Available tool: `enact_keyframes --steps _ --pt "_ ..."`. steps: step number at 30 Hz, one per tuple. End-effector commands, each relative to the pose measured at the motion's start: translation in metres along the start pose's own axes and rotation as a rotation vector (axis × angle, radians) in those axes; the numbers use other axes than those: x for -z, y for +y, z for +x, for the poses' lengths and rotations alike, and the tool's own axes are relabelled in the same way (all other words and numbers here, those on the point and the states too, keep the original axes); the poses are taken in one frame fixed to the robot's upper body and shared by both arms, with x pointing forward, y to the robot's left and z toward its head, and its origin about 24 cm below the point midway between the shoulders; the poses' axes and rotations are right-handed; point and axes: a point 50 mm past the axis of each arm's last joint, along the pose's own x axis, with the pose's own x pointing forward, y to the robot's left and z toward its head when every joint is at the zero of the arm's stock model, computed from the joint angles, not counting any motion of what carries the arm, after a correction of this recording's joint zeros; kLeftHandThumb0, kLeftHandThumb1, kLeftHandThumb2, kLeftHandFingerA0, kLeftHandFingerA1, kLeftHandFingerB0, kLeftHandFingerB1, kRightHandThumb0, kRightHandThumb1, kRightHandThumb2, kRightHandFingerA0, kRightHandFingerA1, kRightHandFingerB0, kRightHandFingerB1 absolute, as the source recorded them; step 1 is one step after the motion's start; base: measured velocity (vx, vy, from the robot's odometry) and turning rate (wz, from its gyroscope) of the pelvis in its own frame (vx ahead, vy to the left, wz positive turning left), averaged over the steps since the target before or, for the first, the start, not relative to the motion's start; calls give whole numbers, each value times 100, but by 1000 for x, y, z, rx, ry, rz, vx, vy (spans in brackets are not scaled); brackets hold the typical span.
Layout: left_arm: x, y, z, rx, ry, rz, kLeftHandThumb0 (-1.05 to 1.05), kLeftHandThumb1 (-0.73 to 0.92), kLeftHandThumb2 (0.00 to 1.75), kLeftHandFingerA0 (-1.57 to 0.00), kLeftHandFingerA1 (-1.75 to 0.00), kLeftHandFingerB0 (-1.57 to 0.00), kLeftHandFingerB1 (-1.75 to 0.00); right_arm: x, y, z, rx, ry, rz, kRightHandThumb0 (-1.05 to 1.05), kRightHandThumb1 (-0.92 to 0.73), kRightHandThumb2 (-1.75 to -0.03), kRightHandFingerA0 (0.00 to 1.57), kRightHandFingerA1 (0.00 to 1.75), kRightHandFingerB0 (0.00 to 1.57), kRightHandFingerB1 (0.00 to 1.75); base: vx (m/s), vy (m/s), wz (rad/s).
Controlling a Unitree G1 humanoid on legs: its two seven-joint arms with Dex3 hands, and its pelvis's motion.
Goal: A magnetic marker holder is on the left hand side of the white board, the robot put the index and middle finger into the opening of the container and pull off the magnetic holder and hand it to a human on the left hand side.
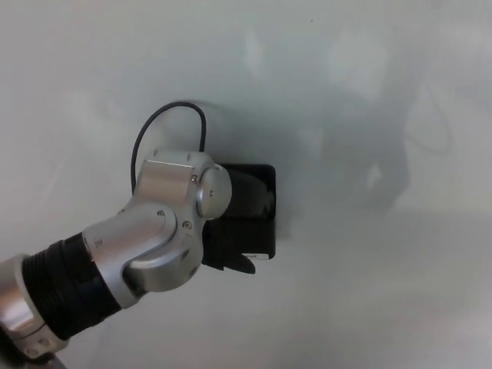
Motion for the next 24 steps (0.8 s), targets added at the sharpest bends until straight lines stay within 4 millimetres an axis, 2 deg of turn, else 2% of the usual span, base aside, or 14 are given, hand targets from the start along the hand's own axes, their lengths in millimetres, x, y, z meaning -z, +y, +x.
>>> enact_keyframes --steps 1,2,3,4,5,6,7,10,11,12,17,18,21,24 --pt "4 -6 8 21 -36 11 -26 71 61 -67 -56 -25 -29 0 -3 1 10 -9 3 -46 -65 -59 89 69 51 53 0 0 0" --pt "5 -6 9 16 -50 8 -26 71 61 -67 -56 -25 -29 -1 -3 1 13 -11 1 -46 -65 -59 89 69 51 53 0 0 0" --pt "6 -7 10 -1 -60 45 -10 76 62 -79 -68 -48 -36 -1 -3 2 13 -14 1 -47 -65 -59 89 69 51 54 0 0 0" --pt "6 -8 11 -20 -70 92 -10 76 62 -79 -68 -48 -36 -2 -2 3 12 -17 1 -47 -65 -59 89 69 51 54 0 0 0" --pt "6 -9 12 -14 -78 124 0 76 63 -87 -53 -69 -43 -2 -2 3 11 -19 -1 -46 -65 -60 89 69 51 53 0 0 0" --pt "5 -10 13 -7 -83 140 0 76 63 -87 -53 -69 -43 -2 -3 3 10 -19 -3 -46 -65 -60 89 69 51 53 0 0 0" --pt "6 -10 15 27 -81 171 4 80 64 -86 -51 -77 -46 -3 -3 4 10 -24 -9 -46 -65 -60 89 69 51 53 0 0 0" --pt "6 -10 16 38 -81 179 4 80 64 -86 -51 -77 -46 -3 -3 4 10 -26 -12 -46 -65 -60 89 69 51 53 0 0 0" --pt "9 -10 19 75 -85 152 10 84 65 -96 -60 -93 -61 -3 -4 5 10 -27 -12 -47 -65 -60 89 69 51 54 0 0 0" --pt "13 -10 22 121 -92 119 10 84 65 -96 -60 -93 -61 -3 -4 6 10 -28 -13 -47 -65 -60 89 69 51 54 0 0 0" --pt "18 -11 26 138 -100 91 10 85 65 -95 -64 -92 -62 -4 -4 6 8 -31 -9 -46 -65 -60 89 69 51 53 0 0 0" --pt "23 -16 30 155 -101 74 8 87 71 -95 -78 -93 -69 -4 -4 6 8 -34 -13 -45 -65 -60 89 68 51 54 0 0 0" --pt "27 -21 33 171 -100 80 6 90 70 -93 -77 -93 -69 -4 -5 7 6 -32 -8 -46 -64 -60 89 68 51 53 0 0 0" --pt "32 -33 40 221 -107 90 10 84 73 -92 -83 -92 -73 -4 -5 7 5 -26 -2 -47 -63 -60 89 68 51 53 0 0 0"
